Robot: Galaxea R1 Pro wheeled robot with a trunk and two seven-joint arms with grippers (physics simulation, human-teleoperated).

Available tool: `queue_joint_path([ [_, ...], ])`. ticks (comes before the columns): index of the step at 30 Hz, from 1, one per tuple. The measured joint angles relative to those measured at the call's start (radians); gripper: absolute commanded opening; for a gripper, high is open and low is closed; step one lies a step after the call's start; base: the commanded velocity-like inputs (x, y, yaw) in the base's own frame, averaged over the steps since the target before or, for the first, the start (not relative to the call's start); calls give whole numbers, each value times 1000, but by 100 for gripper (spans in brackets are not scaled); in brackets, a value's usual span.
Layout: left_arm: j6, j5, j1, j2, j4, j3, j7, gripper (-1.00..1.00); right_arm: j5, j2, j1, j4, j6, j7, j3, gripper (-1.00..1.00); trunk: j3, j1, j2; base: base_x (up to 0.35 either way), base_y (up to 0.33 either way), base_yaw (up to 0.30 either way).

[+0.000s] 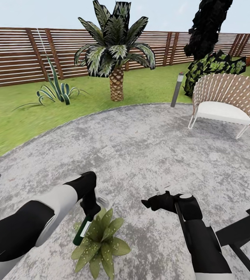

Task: Pick up the pesticide atomizer in the garden and spray insectifuge to fully cover both potted plants in the garden.

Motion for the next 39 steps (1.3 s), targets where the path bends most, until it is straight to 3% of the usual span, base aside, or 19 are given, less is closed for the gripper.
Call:
queue_joint_path([
  [2, -1, 0, 2, -2, 0, -33, -32, -100, 0, 0, 0, 0, 0, 0, 0, 100, -1, 0, 0, 0, 0, 0],
  [6, -2, 0, 3, -2, -3, -51, -61, -100, 0, 0, 0, 1, 0, 0, 0, 100, -1, 0, 0, 0, 0, 0],
  [31, 1, 7, -14, -9, -13, -44, -72, -100, 0, 2, 0, 2, 4, 0, 1, 100, -1, 0, 0, -87, -3, 71],
  [39, -2, 16, -15, -18, -55, -41, -125, -100, 1, 0, 0, -8, 5, -1, 0, 100, -1, 0, 0, -3, 0, 1],
])
